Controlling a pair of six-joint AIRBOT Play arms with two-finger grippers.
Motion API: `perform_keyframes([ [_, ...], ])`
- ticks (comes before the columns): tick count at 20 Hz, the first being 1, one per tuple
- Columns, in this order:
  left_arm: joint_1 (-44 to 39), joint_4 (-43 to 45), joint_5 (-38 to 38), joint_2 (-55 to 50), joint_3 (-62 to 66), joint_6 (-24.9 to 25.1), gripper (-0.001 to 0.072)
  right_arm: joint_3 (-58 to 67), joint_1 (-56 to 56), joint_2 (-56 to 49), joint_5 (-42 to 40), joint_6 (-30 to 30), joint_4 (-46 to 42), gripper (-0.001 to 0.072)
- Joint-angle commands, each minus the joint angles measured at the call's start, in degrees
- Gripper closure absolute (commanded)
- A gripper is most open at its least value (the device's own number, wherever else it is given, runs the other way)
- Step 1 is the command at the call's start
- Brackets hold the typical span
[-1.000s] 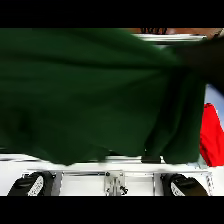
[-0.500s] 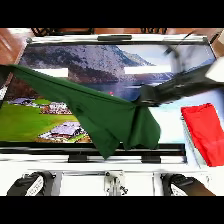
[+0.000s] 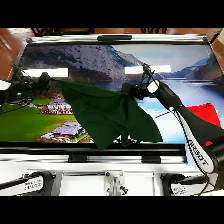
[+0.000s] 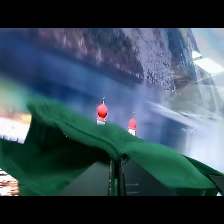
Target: Fold the shirts.
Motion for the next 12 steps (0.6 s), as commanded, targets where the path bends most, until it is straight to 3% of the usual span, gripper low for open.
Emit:
perform_keyframes([
  [1, 0.0, -5.8, 1.0, -7.9, -0.3, 0.1, 0.0670, -0.3, 0.0, -2.4, -7.3, -0.1, 3.1, 0.0488],
  [2, 0.0, -5.8, 0.7, -8.4, -0.3, 0.1, 0.0669, -0.3, -0.3, -2.0, -6.0, -0.1, 3.6, 0.0175],
  [3, 0.0, -5.8, 0.6, -8.5, -0.3, 0.1, 0.0670, -0.1, -1.2, -1.0, -3.0, -0.8, 3.4, 0.0107],
  [6, 0.1, -5.8, -1.9, -7.8, 1.1, 4.5, 0.0670, 1.0, -7.8, 5.7, 13.5, -6.6, -3.7, 0.0102],
  [9, 0.1, -5.8, -8.1, -7.8, 5.0, 10.3, 0.0670, 1.5, -18.7, 14.5, 33.3, -6.4, -17.9, 0.0103],
  [12, 0.1, -5.7, -12.7, -7.8, 8.6, 11.6, 0.0670, -1.6, -28.7, 20.6, 49.7, -5.4, -26.0, 0.0103],
])
